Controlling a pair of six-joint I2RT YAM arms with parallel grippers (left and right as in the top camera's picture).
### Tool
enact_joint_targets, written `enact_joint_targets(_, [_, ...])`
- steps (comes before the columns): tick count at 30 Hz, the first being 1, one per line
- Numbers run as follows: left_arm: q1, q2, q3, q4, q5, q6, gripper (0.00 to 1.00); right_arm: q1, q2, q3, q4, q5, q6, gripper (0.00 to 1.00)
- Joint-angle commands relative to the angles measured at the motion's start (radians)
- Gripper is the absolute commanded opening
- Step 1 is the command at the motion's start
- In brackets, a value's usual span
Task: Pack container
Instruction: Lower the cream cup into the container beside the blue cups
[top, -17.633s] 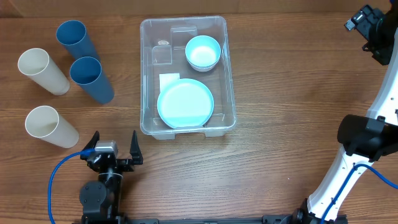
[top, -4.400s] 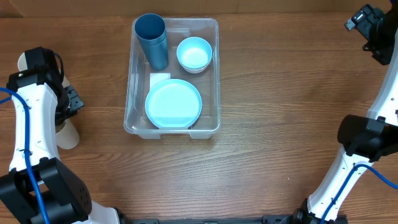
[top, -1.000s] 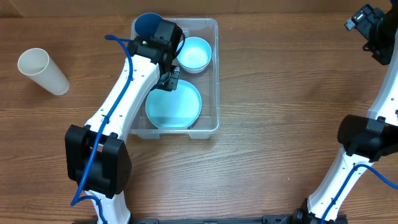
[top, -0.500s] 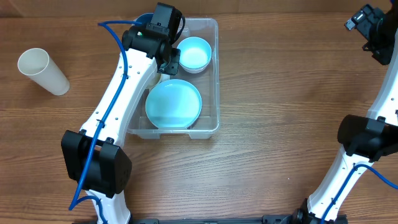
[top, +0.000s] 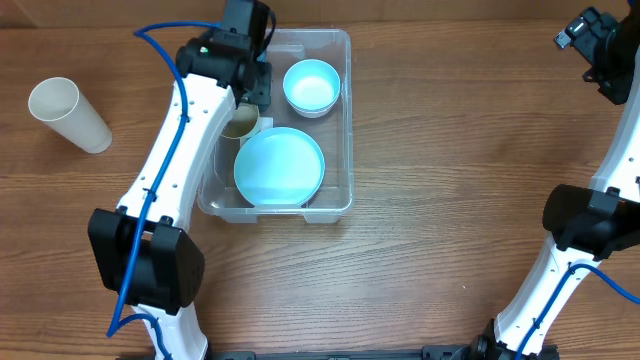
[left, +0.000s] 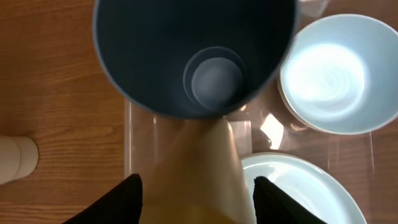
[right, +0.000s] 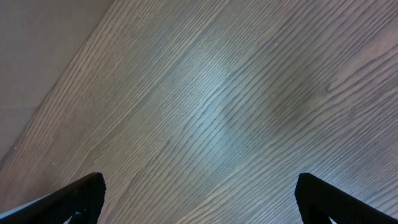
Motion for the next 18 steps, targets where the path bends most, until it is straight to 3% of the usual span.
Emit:
enact_joint_targets(1, [0.012,0.009,-0.035,0.054,-0.013,0.039,0.58,0.003,-0.04,0.022,0.002,0.002,0.0,1.0])
enact_joint_targets(9, [0.01,0.009,-0.035,0.148,-0.013,0.064,0.57,0.003,-0.04,0.022,0.002,0.002,0.0,1.0])
enact_joint_targets(18, [-0.013,-0.031,-0.027,0.038,-0.013,0.063,0.52,0.003,-0.04,0.022,0.002,0.002,0.0,1.0])
